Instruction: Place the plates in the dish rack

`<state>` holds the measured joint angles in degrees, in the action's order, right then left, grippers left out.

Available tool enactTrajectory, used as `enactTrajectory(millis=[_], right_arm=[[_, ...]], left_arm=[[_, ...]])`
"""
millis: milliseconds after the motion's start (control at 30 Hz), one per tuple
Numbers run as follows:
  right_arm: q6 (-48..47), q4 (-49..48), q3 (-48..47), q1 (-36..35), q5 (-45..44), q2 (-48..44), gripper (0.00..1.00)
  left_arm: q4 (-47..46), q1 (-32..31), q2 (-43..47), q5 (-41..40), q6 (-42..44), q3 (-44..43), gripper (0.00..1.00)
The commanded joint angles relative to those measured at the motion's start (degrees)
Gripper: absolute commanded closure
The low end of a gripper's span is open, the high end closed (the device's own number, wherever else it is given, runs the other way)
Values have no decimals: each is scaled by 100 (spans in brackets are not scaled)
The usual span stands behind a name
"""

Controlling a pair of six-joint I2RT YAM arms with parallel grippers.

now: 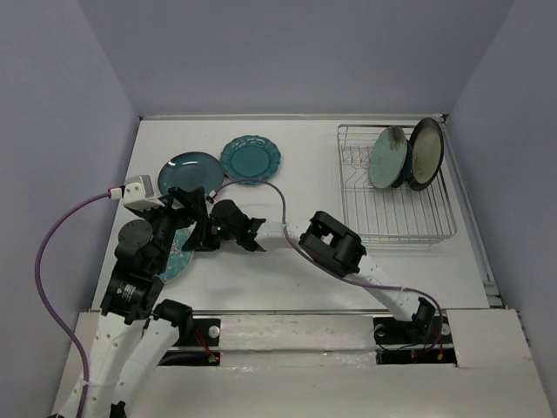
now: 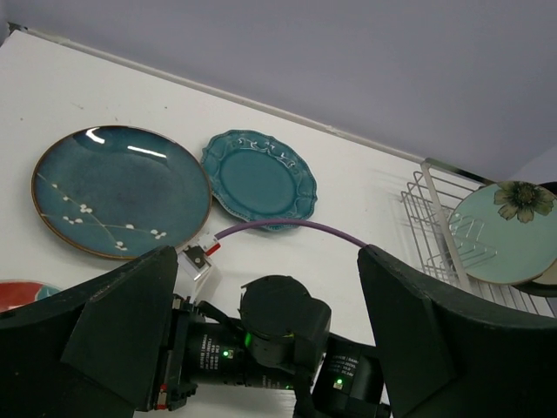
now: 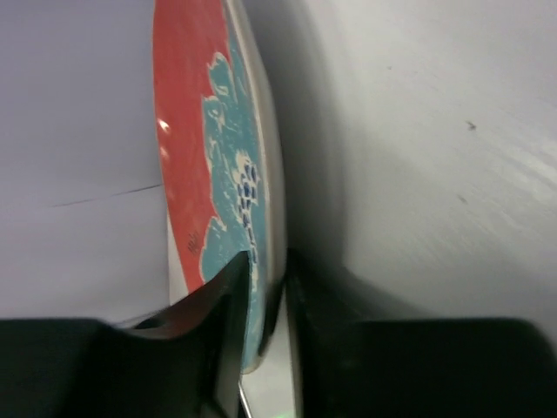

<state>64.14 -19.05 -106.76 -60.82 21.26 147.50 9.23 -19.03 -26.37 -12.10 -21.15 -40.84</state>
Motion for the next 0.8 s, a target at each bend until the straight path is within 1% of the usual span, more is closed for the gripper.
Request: enactTrajectory(millis=[0,100,133,200,233,333,367,400,433,467,500,533,600,633,733,767], right_arm=[[178,-99,312,-71,-139,25,83],[38,-117,682,-71,-394,-405,90],[-67,-195,953,-71,-446,-537,93],[-138,-492,1288,-71,-596,-985,93],[-208,-608,1637,-71,-631,-1143,93],[-436,-951,2218,-71,-649,-2055,93],[-524,-960,2351,-71,-701,-2059,93],[-804,-934,2483,-71,-789,-2511,93],[-972,-864,2615,-71,-894,-2751,93],[-1165,-742,2851,-71,-1243,-3005,93],[-1532,-454,2967,16,-1447,-3521,93],[-1693,-329,3081,17,-1605,-3770,93],[-1965,-48,3511,289,-2071,-4280,93],[-2132,32,3670,559,-2334,-4804,93],[-2361,164,4240,1018,-2301,-5607,93],[-2484,234,4321,1211,-2458,-6132,93]], left_arm=[[-273,-22,44,-3,23,-38,5],[-282,-40,53,14,14,-38,5],[-291,-31,44,23,5,-29,5],[-299,-49,27,50,5,-29,5],[-299,-57,27,50,14,-21,5],[-291,-57,18,23,23,-21,5],[-299,-57,35,23,32,-21,5],[-299,-49,44,-12,66,-29,5],[-299,-57,44,-29,67,-38,5],[-291,-57,53,-38,84,-38,5],[-291,-57,70,-38,93,-38,5],[-291,-57,71,-21,93,-38,5],[-291,-57,79,-12,84,-29,5],[-291,-57,88,-3,84,-29,5],[-291,-66,88,32,67,-21,5],[-299,-66,88,67,67,-21,5]])
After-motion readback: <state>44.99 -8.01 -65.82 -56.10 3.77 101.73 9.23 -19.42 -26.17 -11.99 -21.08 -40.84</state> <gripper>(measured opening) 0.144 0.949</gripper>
